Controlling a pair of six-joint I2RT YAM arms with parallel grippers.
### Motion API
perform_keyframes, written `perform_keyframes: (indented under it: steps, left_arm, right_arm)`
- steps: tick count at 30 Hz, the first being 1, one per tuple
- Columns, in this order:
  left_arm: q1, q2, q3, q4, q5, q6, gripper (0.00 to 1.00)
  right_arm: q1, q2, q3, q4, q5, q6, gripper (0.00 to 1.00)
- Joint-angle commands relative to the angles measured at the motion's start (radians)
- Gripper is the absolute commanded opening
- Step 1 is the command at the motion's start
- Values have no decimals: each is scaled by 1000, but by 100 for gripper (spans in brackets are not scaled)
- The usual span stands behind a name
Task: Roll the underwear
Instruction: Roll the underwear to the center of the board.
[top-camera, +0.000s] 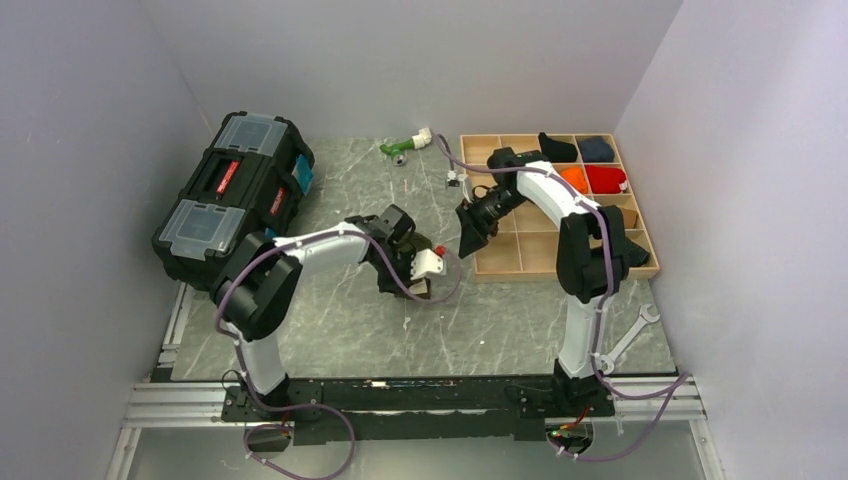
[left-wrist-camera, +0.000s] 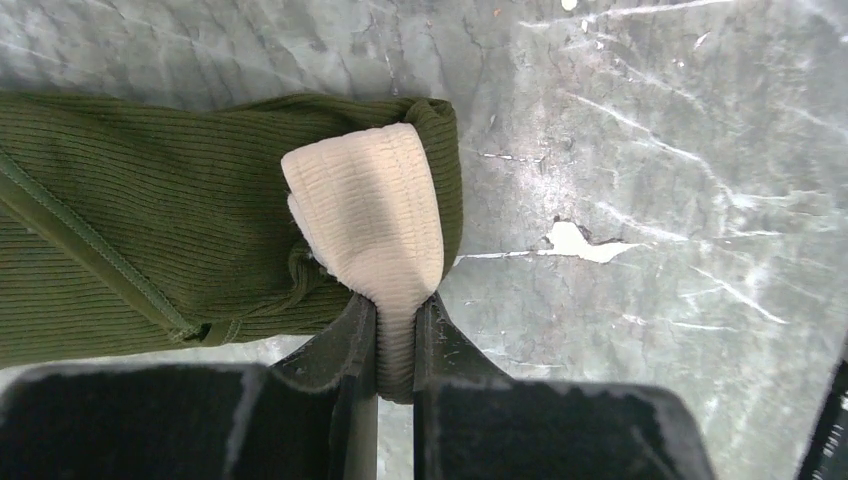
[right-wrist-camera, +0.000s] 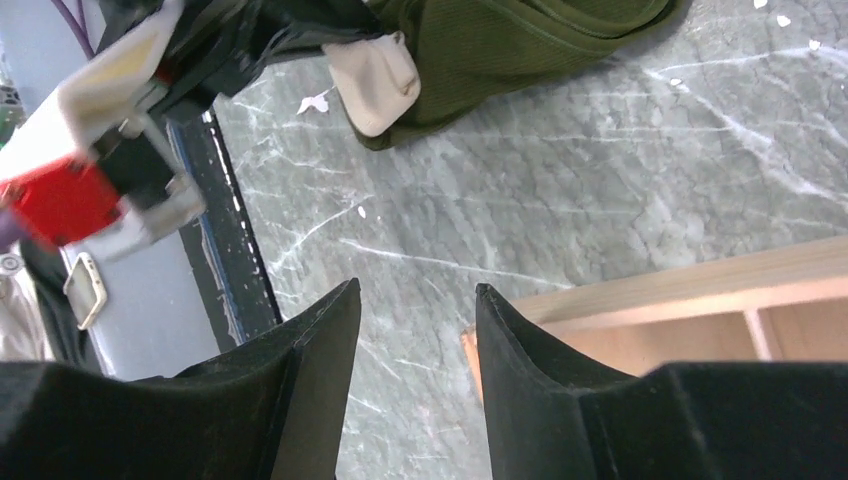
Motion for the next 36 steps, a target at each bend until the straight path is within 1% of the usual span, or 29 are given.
perform_keyframes:
  steps: [1,12,17,20,24,27,31,36]
  left_arm:
    - [57,85,116,-206,205,13,0]
    - [147,342,451,-559,419,114,0]
    - [168,452,568,-699,524,151,0]
    - [176,514,625,-759,561,149,0]
    - [186,556,657,-785,594,130,0]
    - [194,587,674,-805,611,121,0]
    - [207,625,694,-826,638,99,0]
    - [221,678,727,-868,656,102,0]
  right_arm:
    - [-9,-130,-92,114,-30,30,48]
    - [-12,-392,-339,345,-65,75,48]
    - [-5,-515,-440,444,-65,97,48]
    - [19,-580,-483,496,-39,125,48]
    - [78,-644,-544,561,40,139,48]
    - [161,-666,-567,582,126,120,49]
    - [257,-656,-579,598,221,85,50]
    - [346,-600,-568,620,327,40,52]
